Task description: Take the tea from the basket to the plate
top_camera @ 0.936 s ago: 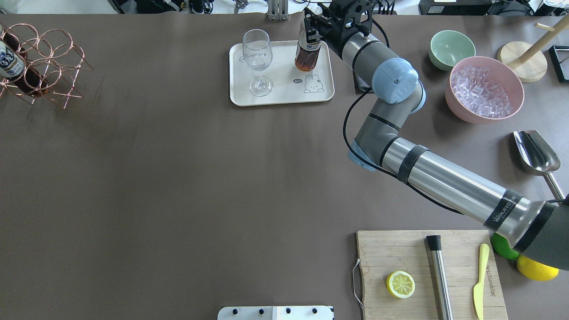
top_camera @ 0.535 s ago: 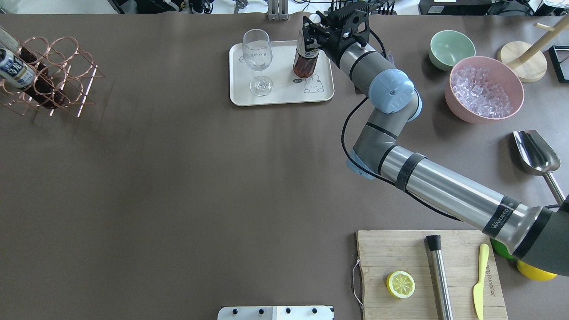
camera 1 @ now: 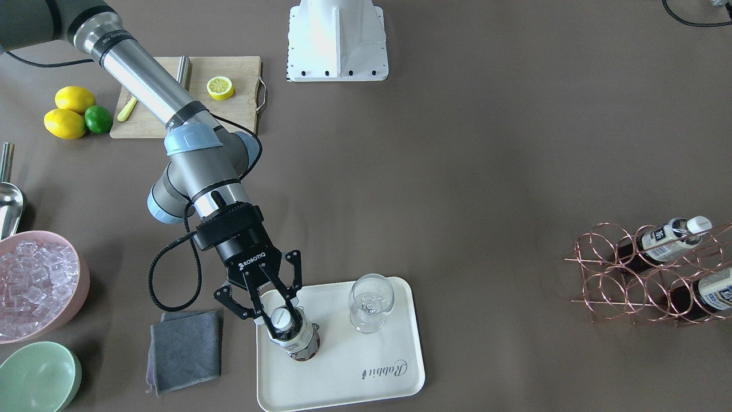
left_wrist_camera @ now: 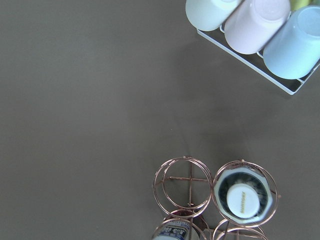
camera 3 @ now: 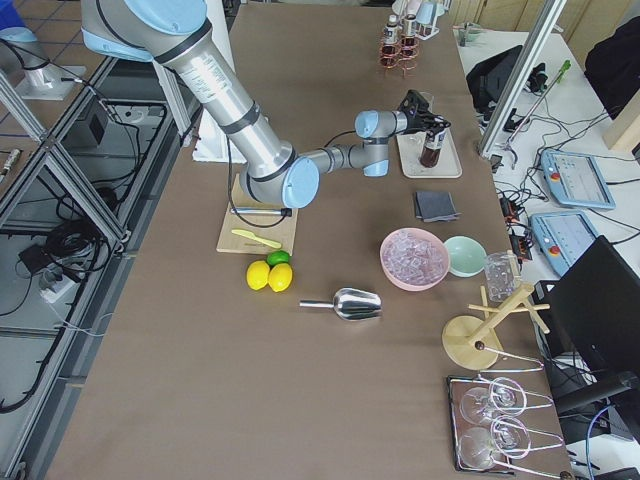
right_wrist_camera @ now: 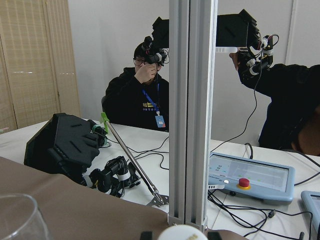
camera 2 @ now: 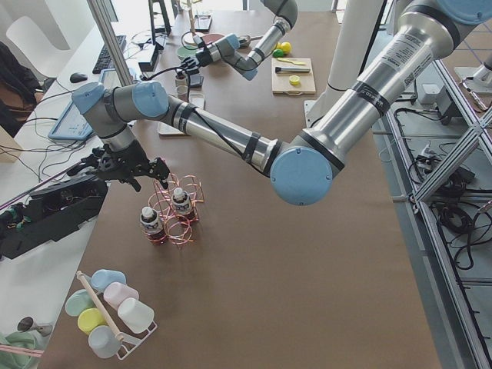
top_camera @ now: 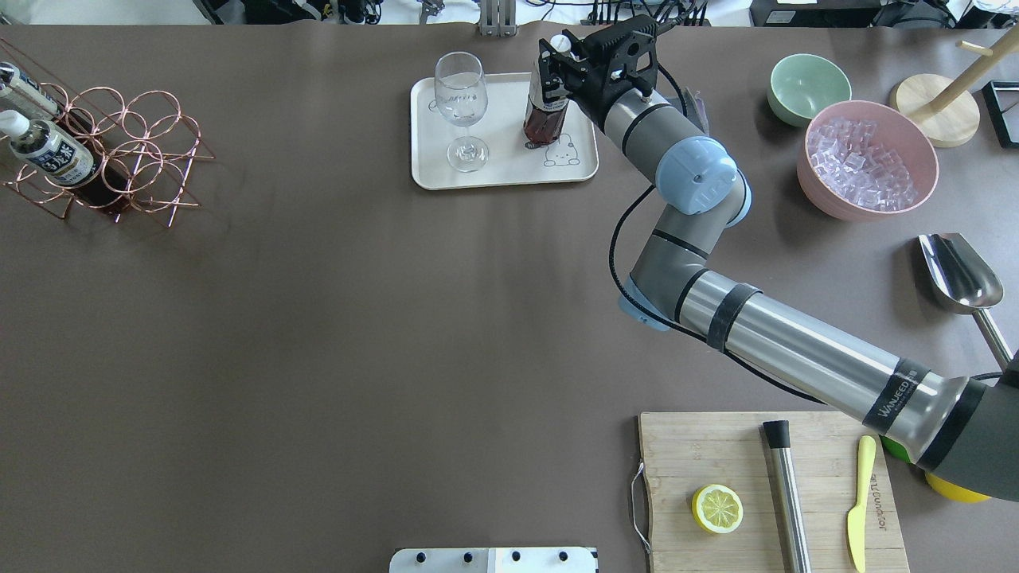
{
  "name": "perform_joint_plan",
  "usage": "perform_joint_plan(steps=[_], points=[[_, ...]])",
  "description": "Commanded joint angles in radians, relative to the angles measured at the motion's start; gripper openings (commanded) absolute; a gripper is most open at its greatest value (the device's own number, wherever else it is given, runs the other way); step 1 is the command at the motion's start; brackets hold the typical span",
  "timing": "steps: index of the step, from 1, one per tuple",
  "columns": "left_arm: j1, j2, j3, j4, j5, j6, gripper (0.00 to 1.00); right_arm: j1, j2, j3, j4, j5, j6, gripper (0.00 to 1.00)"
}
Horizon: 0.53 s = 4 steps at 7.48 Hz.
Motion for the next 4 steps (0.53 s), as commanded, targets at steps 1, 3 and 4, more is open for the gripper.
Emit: perform_joint_plan(steps=[1, 3, 4], points=[[-0.041, 0.195, -0.273, 0.015, 0.0, 0.007, 0.99, -0.002, -0.018, 0.025, -0.004, 0.003, -0.005, 1.0], [-0.046, 0.376, -0.482, 0.026, -0.003, 0.081, 0.99, -0.002, -0.021, 0.032, -0.005, 0.003, -0.007, 1.0], [-0.046, 0.465, -0.544, 0.036, -0.011, 0.292, 0.99, -0.002, -0.023, 0.05, -0.01, 0.011, -0.007, 1.0]])
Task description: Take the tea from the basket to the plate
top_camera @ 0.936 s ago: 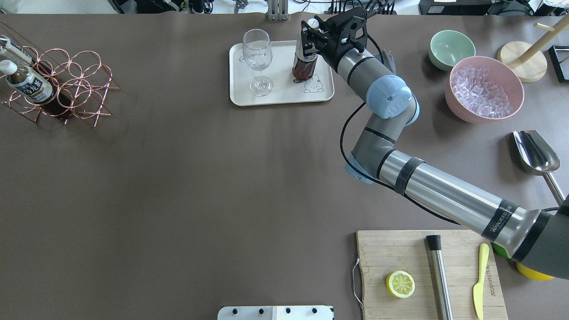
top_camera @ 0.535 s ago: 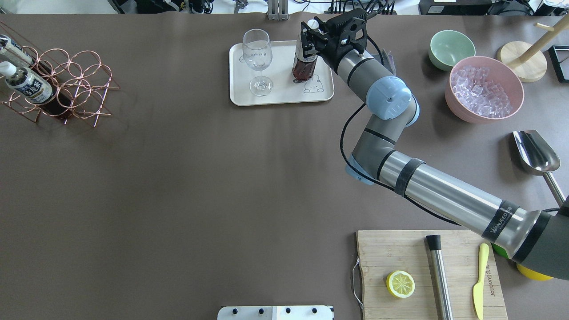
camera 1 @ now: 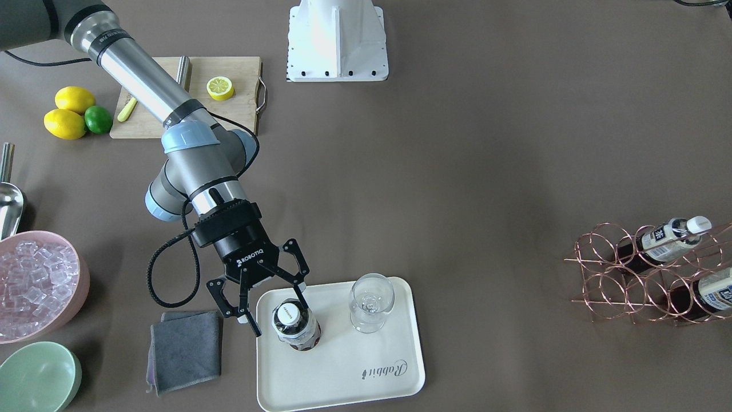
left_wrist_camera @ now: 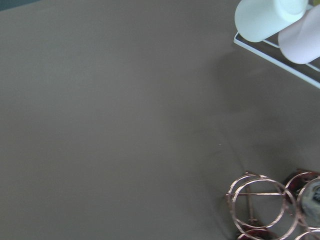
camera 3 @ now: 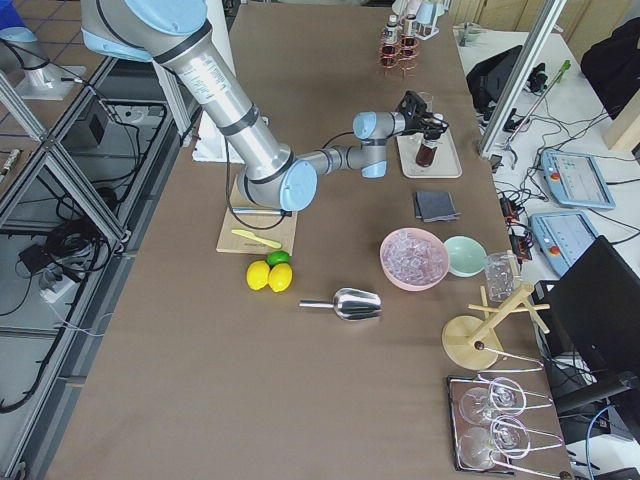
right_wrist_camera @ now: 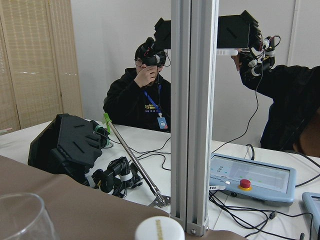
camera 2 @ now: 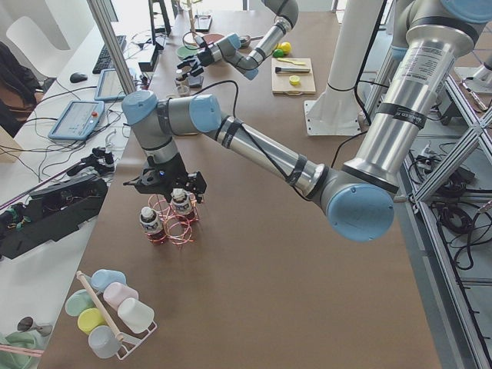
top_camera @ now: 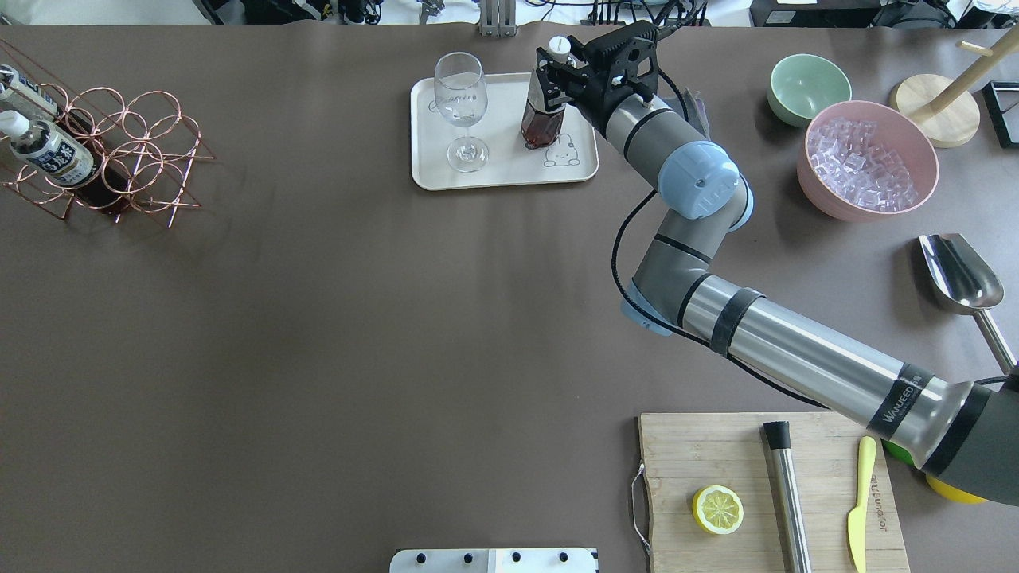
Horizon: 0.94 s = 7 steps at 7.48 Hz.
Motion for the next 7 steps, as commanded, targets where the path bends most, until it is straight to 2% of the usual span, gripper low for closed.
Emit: perform_joint_plan(steps=[1, 3, 5, 7], points=[[-0.023, 0.206, -0.143, 0.013, -0.013, 0.374, 0.99, 0.0, -0.011, 0.043, -0.016, 0.025, -0.001, 1.0], [-0.039, 0.251, -0.15, -0.001, -0.039, 0.48, 0.99, 0.001, -0.07, 0.196, -0.14, 0.082, 0.001, 1.0], [-0.049, 0.395, -0.179, -0.16, -0.046, 0.688, 0.99, 0.003, -0.144, 0.273, -0.166, 0.163, 0.002, 1.0], [-0.088, 0.512, -0.193, -0.339, -0.099, 0.712, 0.99, 0.027, -0.254, 0.409, -0.271, 0.298, -0.002, 1.0]])
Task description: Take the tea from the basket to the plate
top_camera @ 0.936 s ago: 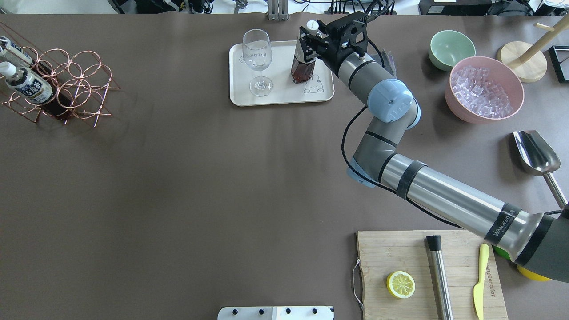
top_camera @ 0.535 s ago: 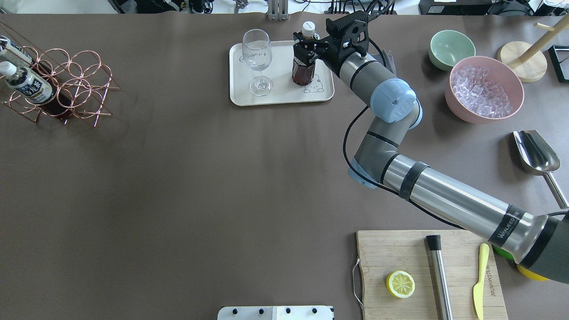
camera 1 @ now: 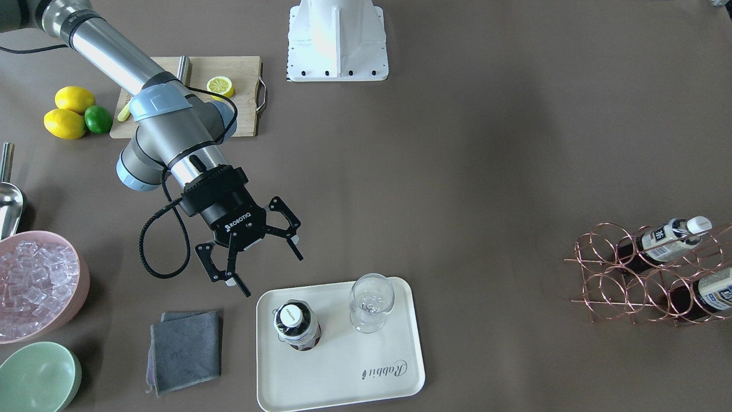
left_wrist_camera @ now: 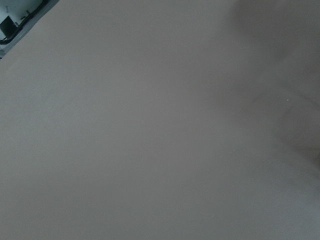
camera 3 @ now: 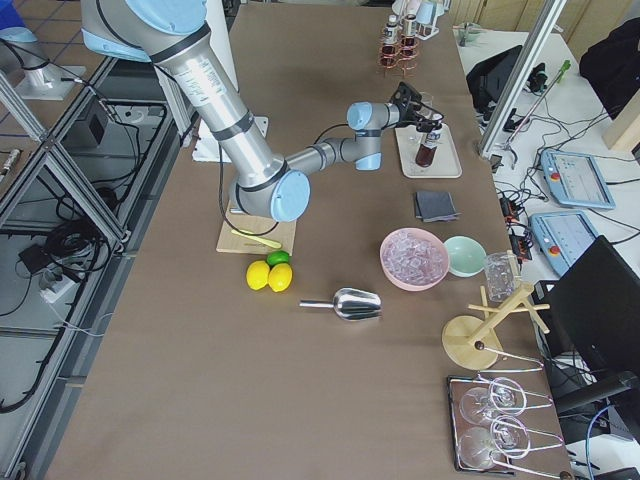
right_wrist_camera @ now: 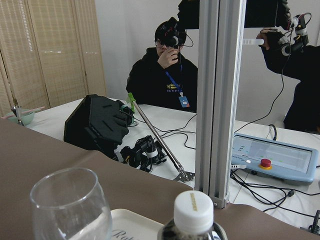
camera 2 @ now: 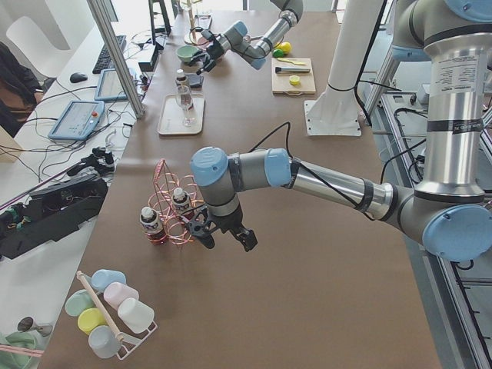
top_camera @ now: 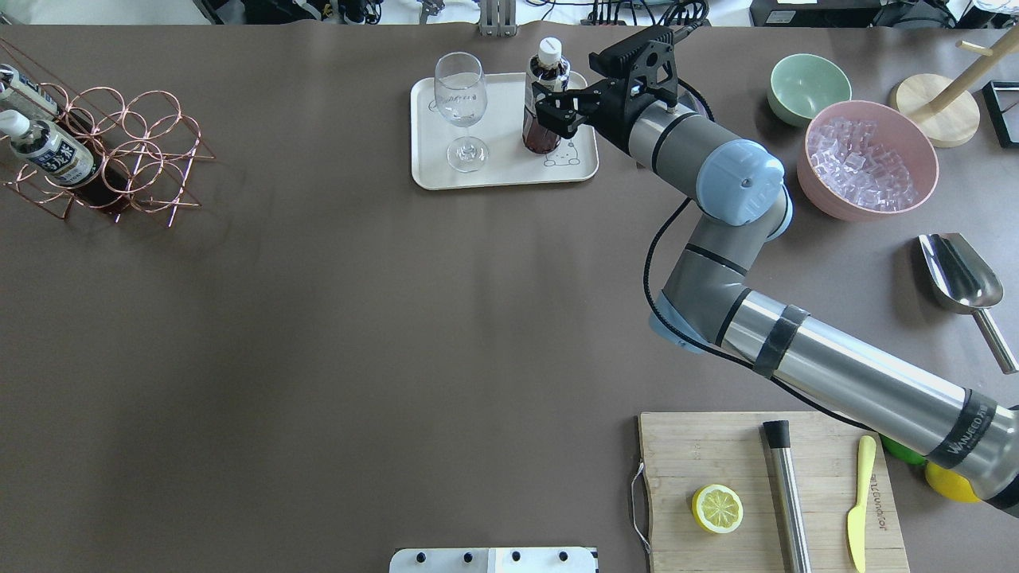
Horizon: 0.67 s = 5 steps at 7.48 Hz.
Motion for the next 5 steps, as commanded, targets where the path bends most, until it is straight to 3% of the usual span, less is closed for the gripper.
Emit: perform_joint_plan(steps=[1, 3, 4, 5], points=[[-0.027, 0.123, -0.017, -0.171, -0.032, 0.068, 0.99, 0.034, -0.149, 0.187, -0.173, 0.178, -0.003, 1.0], [-0.104, 0.277, -0.044, -0.238, -0.055, 0.515, 0.99, 0.094, -0.26, 0.313, -0.336, 0.361, -0.003, 1.0], [-0.144, 0.309, -0.031, -0.269, -0.06, 0.659, 0.99, 0.141, -0.324, 0.391, -0.466, 0.434, -0.003, 1.0], [-0.146, 0.304, -0.02, -0.271, -0.058, 0.662, 0.99, 0.234, -0.367, 0.438, -0.602, 0.569, -0.006, 1.0]])
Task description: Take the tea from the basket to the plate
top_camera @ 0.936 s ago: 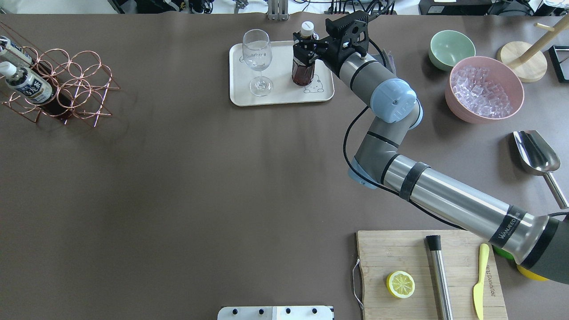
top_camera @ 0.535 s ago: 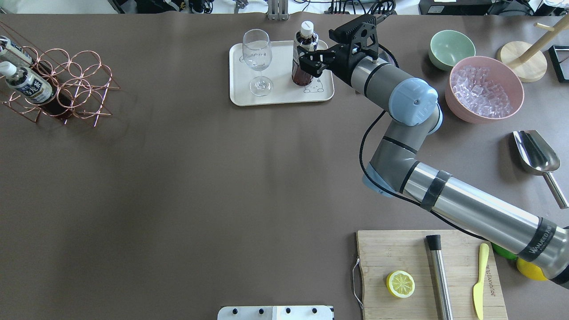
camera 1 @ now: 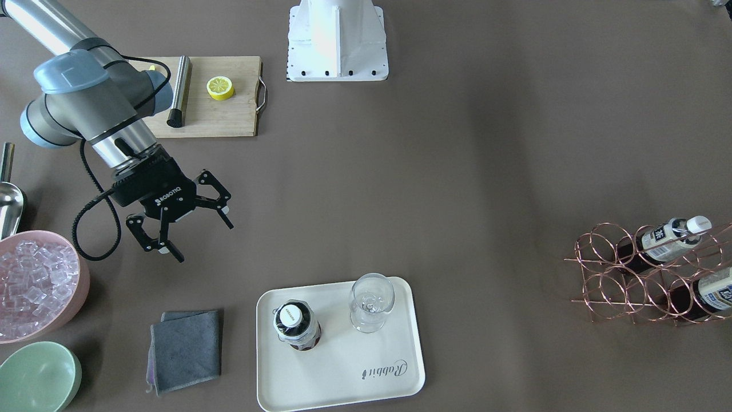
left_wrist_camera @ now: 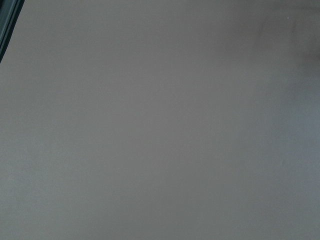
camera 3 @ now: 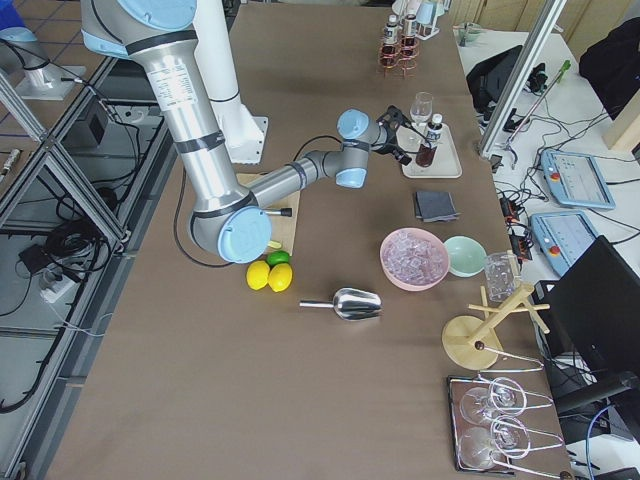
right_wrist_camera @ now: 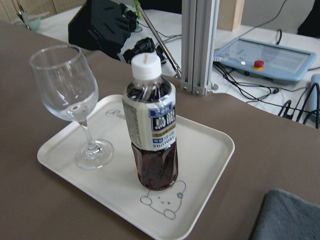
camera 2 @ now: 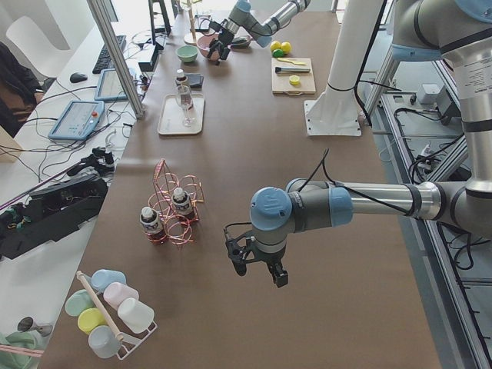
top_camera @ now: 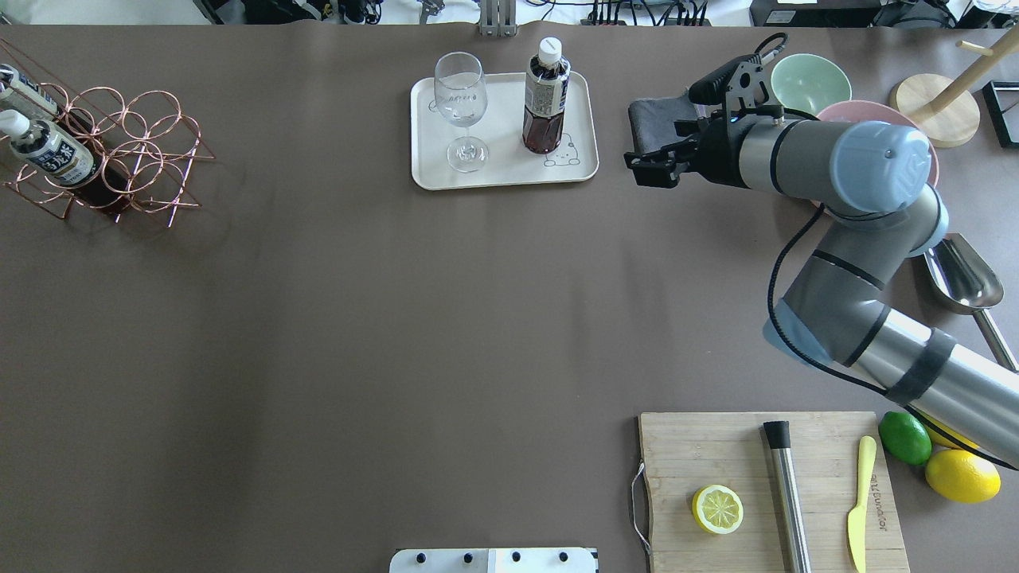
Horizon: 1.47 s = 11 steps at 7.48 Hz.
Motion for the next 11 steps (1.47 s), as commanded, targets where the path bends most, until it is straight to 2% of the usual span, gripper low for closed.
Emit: perform_joint_plan(steps=[1, 2, 3, 5, 6, 7, 8, 9, 11], points=[[-0.042, 0.035, 0.025, -0.029, -0.008, 0.141, 0.99, 0.22, -0.114, 0.105, -0.31, 0.299, -0.004, 1.0], [-0.04, 0.028, 0.039, -0.031, -0.008, 0.143, 0.99, 0.297, -0.178, 0.102, -0.4, 0.374, -0.067, 1.0], [-0.037, 0.025, 0.039, -0.033, -0.008, 0.143, 0.99, 0.354, -0.247, 0.105, -0.495, 0.402, -0.149, 1.0], [-0.019, -0.035, 0.035, -0.03, -0.013, 0.143, 0.99, 0.379, -0.396, 0.089, -0.587, 0.438, -0.214, 1.0], [-0.017, -0.046, 0.054, -0.03, -0.122, 0.144, 0.99, 0.42, -0.403, 0.096, -0.716, 0.441, -0.219, 1.0], [0.016, -0.052, 0.054, -0.028, -0.146, 0.144, 0.99, 0.473, -0.391, 0.099, -0.871, 0.487, -0.288, 1.0], [0.079, -0.07, 0.032, -0.022, -0.108, 0.141, 0.99, 0.518, -0.381, 0.084, -0.98, 0.498, -0.398, 1.0], [0.099, -0.081, 0.025, -0.023, -0.105, 0.139, 0.99, 0.588, -0.378, 0.073, -1.034, 0.499, -0.409, 1.0], [0.104, -0.084, -0.002, -0.023, -0.106, 0.139, 0.99, 0.684, -0.404, 0.038, -1.055, 0.495, -0.412, 1.0]])
